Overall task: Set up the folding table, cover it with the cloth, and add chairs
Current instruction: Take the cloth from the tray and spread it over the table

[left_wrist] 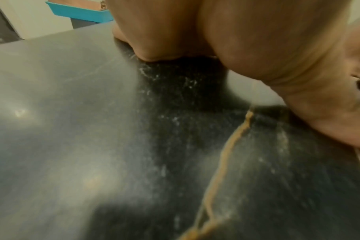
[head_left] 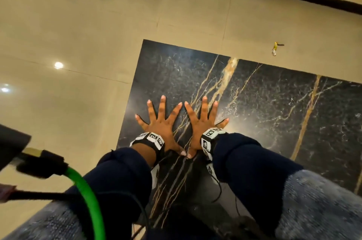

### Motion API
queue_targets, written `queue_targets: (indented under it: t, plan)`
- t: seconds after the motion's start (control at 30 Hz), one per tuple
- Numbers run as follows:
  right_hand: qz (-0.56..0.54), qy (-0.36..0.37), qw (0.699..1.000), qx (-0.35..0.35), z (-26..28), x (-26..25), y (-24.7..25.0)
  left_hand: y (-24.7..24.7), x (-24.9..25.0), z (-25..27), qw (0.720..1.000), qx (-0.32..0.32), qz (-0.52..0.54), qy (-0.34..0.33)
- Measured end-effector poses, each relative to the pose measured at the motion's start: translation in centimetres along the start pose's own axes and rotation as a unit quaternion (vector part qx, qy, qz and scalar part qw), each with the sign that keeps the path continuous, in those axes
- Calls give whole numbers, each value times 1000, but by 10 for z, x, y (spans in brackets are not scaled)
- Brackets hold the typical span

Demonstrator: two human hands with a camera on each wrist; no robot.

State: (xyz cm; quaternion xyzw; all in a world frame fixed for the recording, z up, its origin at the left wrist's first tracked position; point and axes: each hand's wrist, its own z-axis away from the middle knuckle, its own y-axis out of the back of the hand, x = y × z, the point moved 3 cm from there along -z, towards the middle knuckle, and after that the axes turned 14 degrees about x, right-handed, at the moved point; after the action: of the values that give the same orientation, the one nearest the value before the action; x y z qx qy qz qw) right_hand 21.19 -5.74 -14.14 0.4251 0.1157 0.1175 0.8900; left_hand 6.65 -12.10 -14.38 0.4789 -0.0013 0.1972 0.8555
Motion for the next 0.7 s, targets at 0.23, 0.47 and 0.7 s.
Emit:
queue_targets:
  t: [0.23,0.47,0.7]
  plan:
    - [-15,33,999,10,1,4,-4,2,1,4,1000,16,-1,-3]
    - [-35,86,993,69,65,59,-27,-6,1,42,1000,16,-8,16]
    - [-89,-8,989,116,170,201,-80,-76,59,121,999,-12,-44,-12]
